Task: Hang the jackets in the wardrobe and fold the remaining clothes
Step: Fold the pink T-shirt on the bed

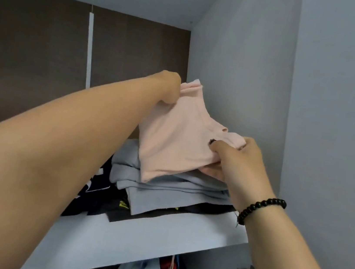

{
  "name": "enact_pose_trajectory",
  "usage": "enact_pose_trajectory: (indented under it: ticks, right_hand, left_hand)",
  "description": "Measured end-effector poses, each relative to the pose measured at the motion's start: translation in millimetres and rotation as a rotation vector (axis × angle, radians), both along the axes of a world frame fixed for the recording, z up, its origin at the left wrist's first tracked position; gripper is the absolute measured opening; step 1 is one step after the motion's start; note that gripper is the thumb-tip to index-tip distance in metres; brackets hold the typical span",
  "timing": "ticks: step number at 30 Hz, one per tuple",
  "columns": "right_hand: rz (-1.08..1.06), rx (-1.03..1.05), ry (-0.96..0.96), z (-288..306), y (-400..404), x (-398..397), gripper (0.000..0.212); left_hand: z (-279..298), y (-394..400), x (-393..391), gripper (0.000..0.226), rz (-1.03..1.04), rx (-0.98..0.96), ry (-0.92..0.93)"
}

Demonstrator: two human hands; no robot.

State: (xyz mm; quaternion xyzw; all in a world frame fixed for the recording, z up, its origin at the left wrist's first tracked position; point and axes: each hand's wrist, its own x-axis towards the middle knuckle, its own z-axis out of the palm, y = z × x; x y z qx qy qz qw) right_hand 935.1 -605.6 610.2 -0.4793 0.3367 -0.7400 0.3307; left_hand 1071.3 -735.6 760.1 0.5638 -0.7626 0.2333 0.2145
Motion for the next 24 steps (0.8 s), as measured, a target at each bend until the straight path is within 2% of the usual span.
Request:
enact_pose_trajectory:
  ticks: [4, 8, 11, 13, 14, 16, 18, 19, 21, 24]
  right_hand:
    - [-0.21, 0.138, 0.295, -16, -16, -3, 0.016]
    - [-0.387, 0.213, 0.601, -21, -13, -7, 0.014]
    - [-0.708, 0.247, 0.94, -18, -6, -4, 0.023]
    - [-0.887, 0.149, 1.084, -9, -2, 3, 0.038]
    - [-0.884, 0.086, 1.111, -4, -3, 7, 0.042]
    - [-0.72, 0.056, 1.16, 3, -10, 18, 0.039]
    - [-0.536, 0.171, 1.233, 1, -21, 26, 0.032]
    - [-0.474, 0.238, 1.287, -3, -26, 28, 0.035]
    - [-0.423, 0.316, 1.379, -14, -33, 27, 0.045]
    - [-0.453, 0.305, 1.405, -21, -38, 22, 0.049]
  left_hand:
    - [-26, -28, -10, 0.024, 0.042, 0.066, -0.139]
    - [-61, -49, -17, 0.032, 0.044, 0.146, -0.285]
    - [-73, -52, -13, 0.042, 0.04, 0.235, -0.198]
    - [-69, -44, -5, 0.049, 0.052, 0.267, -0.126]
    - [-66, -40, -2, 0.048, 0.054, 0.277, -0.11]
    - [-64, -31, 4, 0.038, 0.036, 0.323, -0.119]
    - [-72, -23, 7, 0.033, 0.027, 0.401, -0.158]
    - [-79, -22, 9, 0.033, 0.027, 0.435, -0.182]
    - [-96, -22, 12, 0.034, 0.039, 0.482, -0.153]
    - [-109, -23, 11, 0.031, 0.023, 0.544, -0.136]
